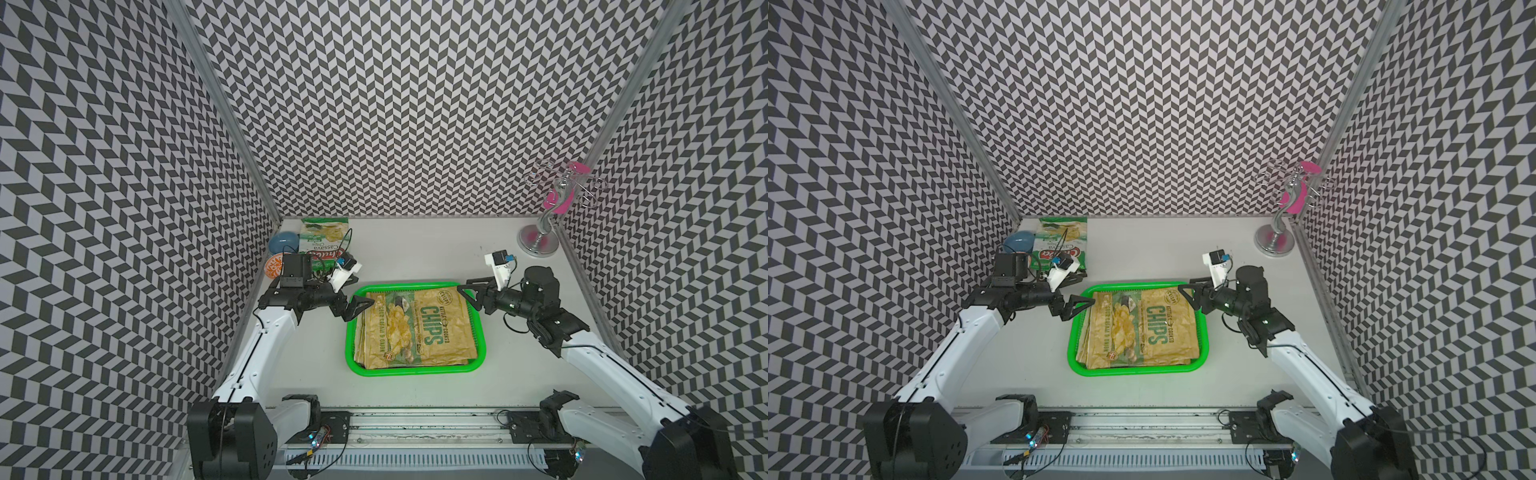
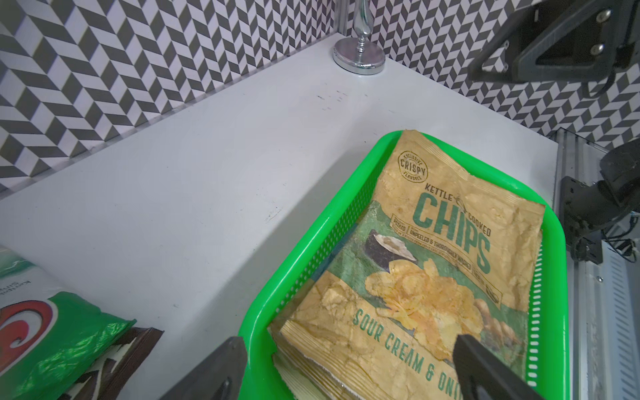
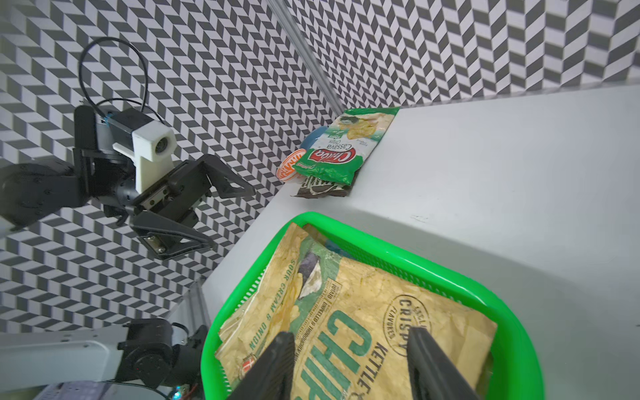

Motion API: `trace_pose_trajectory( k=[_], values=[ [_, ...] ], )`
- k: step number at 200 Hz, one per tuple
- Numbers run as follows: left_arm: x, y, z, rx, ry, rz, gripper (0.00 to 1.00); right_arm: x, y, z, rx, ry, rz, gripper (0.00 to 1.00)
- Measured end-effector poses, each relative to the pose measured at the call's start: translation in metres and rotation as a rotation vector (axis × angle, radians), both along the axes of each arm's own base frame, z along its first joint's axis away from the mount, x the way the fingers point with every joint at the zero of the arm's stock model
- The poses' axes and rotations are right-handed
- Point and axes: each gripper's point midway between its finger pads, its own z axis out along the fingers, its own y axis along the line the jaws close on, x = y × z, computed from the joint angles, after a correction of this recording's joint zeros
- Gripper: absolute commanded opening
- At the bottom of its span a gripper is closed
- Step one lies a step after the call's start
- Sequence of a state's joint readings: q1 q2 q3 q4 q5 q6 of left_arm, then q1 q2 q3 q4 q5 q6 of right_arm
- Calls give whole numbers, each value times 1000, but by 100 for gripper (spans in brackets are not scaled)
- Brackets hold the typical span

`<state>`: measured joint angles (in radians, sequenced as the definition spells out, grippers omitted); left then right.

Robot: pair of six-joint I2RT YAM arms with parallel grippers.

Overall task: Put the potato chips into the basket
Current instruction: Place the potato chip in the basket.

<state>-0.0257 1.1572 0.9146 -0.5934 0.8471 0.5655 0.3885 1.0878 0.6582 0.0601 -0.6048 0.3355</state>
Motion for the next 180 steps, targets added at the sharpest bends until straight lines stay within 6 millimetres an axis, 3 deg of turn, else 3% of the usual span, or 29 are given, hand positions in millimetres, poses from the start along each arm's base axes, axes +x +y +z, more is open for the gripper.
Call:
trace_pose_trajectory(
  k=[40, 68, 106, 145, 180],
  values=[
    [14, 7, 4, -2, -18, 76, 99, -13, 77, -23, -38, 114, 196, 49],
    [28, 26, 17, -10, -54, 201, 99, -12, 114, -39, -63, 160, 261, 49],
    [40, 51, 33, 6, -131, 360, 99, 12, 131, -68, -129, 207, 222, 48],
    [51, 65, 22, 46, -109, 452, 99, 24, 132, -104, -203, 254, 193, 47],
    [55, 72, 16, 64, -100, 492, 99, 23, 131, -106, -206, 249, 193, 49]
  ],
)
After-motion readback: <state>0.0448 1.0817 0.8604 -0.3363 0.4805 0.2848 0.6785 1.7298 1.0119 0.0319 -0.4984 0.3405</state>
